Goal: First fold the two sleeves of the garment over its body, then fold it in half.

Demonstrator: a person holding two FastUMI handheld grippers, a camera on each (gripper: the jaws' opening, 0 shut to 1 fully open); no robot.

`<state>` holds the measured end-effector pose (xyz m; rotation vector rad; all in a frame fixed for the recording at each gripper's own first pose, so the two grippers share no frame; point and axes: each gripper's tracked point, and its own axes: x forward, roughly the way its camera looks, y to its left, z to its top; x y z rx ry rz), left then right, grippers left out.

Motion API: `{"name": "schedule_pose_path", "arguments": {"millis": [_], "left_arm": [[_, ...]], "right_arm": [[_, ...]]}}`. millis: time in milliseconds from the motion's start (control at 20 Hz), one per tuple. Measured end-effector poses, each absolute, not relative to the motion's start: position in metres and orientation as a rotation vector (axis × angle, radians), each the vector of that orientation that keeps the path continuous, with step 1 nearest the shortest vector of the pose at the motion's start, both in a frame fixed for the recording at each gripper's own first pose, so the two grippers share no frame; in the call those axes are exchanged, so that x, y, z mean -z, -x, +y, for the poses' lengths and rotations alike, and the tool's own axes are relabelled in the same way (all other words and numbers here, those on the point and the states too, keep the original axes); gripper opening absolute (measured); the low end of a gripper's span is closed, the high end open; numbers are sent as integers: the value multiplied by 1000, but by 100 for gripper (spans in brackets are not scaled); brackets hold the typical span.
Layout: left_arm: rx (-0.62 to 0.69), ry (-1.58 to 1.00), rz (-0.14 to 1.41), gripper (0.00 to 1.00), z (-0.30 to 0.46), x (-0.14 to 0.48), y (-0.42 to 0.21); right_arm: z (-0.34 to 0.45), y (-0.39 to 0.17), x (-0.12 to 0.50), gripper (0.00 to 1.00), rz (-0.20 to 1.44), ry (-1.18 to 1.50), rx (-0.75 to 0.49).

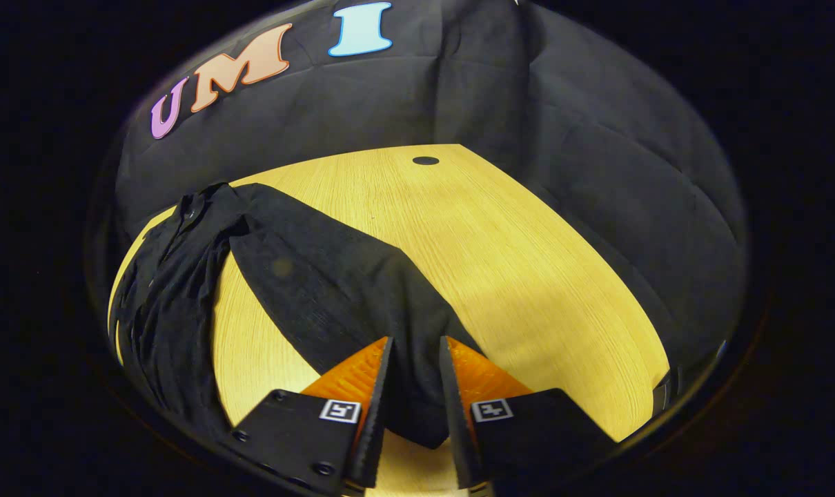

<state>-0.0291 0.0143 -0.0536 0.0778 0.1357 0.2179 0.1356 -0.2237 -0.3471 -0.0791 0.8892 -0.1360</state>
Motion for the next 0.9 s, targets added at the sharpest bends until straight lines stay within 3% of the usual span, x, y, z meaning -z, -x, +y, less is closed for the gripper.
{"name": "schedule_pose_path", "arguments": {"millis": [200, 600, 900], "left_arm": [[-201, -57, 149, 94, 14, 60, 28], [-178, -89, 135, 92, 15, 55, 24], [-170, -107, 134, 92, 22, 54, 28]], "right_arm": [[-219, -136, 347, 11, 876, 172, 123], [-214, -133, 348, 6, 892, -10, 132], [-214, -133, 347, 3, 916, 26, 161]]}}
